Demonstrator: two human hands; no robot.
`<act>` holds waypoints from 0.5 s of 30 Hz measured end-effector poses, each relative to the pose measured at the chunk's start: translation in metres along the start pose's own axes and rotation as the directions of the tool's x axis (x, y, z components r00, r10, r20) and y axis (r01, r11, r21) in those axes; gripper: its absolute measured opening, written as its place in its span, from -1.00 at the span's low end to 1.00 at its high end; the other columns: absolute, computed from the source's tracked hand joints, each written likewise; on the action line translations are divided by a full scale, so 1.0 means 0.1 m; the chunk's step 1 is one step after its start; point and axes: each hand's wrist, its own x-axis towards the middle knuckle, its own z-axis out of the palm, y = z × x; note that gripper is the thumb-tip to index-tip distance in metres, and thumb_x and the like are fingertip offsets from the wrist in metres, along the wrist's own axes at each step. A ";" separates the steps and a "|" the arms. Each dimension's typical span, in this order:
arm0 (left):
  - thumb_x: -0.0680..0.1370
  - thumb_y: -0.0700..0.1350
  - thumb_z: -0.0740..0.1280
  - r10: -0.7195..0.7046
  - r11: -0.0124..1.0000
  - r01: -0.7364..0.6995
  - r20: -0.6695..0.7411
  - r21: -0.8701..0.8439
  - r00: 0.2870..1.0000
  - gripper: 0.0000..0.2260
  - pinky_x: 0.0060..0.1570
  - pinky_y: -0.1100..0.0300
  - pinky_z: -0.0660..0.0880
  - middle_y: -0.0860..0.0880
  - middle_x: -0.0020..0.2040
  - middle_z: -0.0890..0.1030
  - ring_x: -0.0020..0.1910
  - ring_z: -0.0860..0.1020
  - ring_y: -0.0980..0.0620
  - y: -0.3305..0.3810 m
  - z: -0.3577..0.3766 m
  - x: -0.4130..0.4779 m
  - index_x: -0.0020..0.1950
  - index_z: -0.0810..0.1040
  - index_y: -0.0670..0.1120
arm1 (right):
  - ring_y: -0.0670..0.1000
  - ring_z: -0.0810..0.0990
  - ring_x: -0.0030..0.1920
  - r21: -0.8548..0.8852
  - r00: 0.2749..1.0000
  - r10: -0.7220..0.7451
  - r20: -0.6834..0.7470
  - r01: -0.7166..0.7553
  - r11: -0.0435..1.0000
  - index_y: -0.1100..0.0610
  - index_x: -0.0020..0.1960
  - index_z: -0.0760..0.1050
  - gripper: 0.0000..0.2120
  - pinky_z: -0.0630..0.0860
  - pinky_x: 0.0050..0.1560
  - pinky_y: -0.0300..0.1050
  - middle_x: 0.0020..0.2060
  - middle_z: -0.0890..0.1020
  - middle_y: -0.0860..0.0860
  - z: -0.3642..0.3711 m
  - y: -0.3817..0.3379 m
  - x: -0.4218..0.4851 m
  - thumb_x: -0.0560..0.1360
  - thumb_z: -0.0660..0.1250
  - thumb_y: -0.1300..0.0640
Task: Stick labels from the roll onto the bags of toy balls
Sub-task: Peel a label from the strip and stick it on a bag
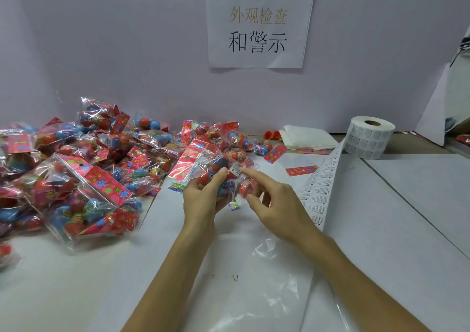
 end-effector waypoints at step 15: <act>0.53 -0.03 0.49 0.003 0.999 -0.009 0.109 0.053 0.994 -0.63 0.09 0.09 0.62 -0.07 0.13 0.71 0.12 0.68 -0.09 0.02 0.03 -0.08 0.30 0.57 -0.06 | -0.17 0.67 -0.16 0.354 0.973 0.225 -0.056 -0.191 0.916 -0.40 0.26 0.28 -0.55 0.53 -0.23 -0.33 -0.06 0.64 -0.20 -0.12 -0.10 0.07 0.43 0.36 -0.31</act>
